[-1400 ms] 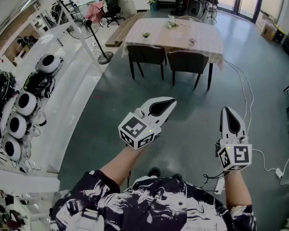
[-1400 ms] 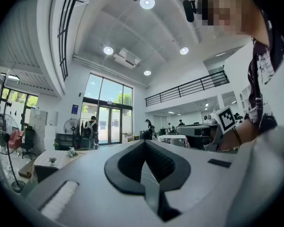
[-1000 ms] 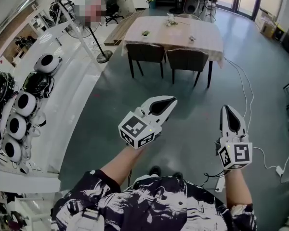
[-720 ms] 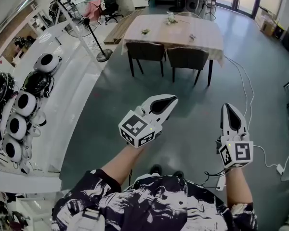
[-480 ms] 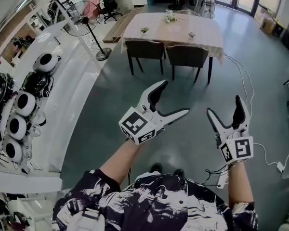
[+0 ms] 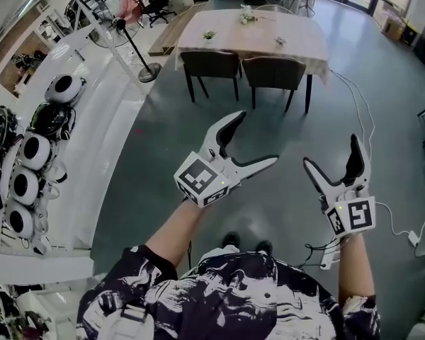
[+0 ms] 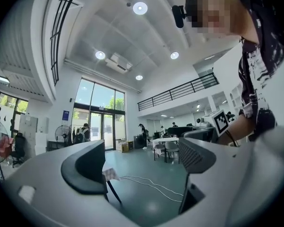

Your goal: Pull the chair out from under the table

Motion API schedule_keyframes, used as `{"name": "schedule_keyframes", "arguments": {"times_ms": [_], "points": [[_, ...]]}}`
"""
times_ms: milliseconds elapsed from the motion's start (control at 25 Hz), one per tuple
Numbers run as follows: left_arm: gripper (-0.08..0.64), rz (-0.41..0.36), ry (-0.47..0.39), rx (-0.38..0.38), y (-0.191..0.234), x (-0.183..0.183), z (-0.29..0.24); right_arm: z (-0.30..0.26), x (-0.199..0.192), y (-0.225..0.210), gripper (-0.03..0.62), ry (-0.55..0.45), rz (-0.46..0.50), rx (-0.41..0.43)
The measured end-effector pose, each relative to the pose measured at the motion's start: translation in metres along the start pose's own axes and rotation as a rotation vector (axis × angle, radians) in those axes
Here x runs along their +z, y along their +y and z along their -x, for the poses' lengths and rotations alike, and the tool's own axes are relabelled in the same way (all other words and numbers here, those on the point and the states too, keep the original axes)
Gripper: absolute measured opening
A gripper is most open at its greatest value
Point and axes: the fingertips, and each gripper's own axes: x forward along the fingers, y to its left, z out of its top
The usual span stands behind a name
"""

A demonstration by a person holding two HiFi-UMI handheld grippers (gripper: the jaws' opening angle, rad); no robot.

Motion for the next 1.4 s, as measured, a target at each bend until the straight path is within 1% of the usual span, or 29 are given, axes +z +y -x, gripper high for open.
{"name": "schedule_keyframes", "arguments": {"times_ms": [160, 320, 560, 720, 920, 1080, 1280, 1400], "points": [[0.463, 0.006, 0.016, -0.013, -0.006, -0.009, -0.013, 0.003, -0.008, -0.011, 0.500, 0.013, -0.011, 0.002], [0.463, 0.012, 0.025, -0.005, -0.014, -0.015, -0.035, 0.012, -0.018, -0.030, 0.500, 0.021, -0.012, 0.021], [0.463, 0.010, 0.035, 0.041, -0.019, -0.022, -0.056, 0.018, -0.026, -0.062, 0.500, 0.015, -0.021, 0.054], [0.463, 0.015, 0.059, 0.062, -0.008, -0.033, -0.059, 0.003, -0.029, -0.075, 0.499, 0.005, -0.026, 0.069], [0.463, 0.020, 0.058, 0.068, 0.036, -0.048, -0.067, -0.044, -0.038, -0.083, 0.499, -0.001, -0.011, 0.074], [0.463, 0.037, 0.033, 0.049, 0.088, -0.065, -0.082, -0.095, -0.050, -0.088, 0.499, 0.014, 0.015, 0.072], [0.463, 0.047, 0.023, 0.003, 0.166, -0.071, -0.103, -0.175, -0.050, -0.102, 0.499, 0.030, 0.045, 0.040], [0.463, 0.046, 0.026, -0.037, 0.203, -0.076, -0.119, -0.213, -0.054, -0.113, 0.499, 0.041, 0.060, 0.018]]}}
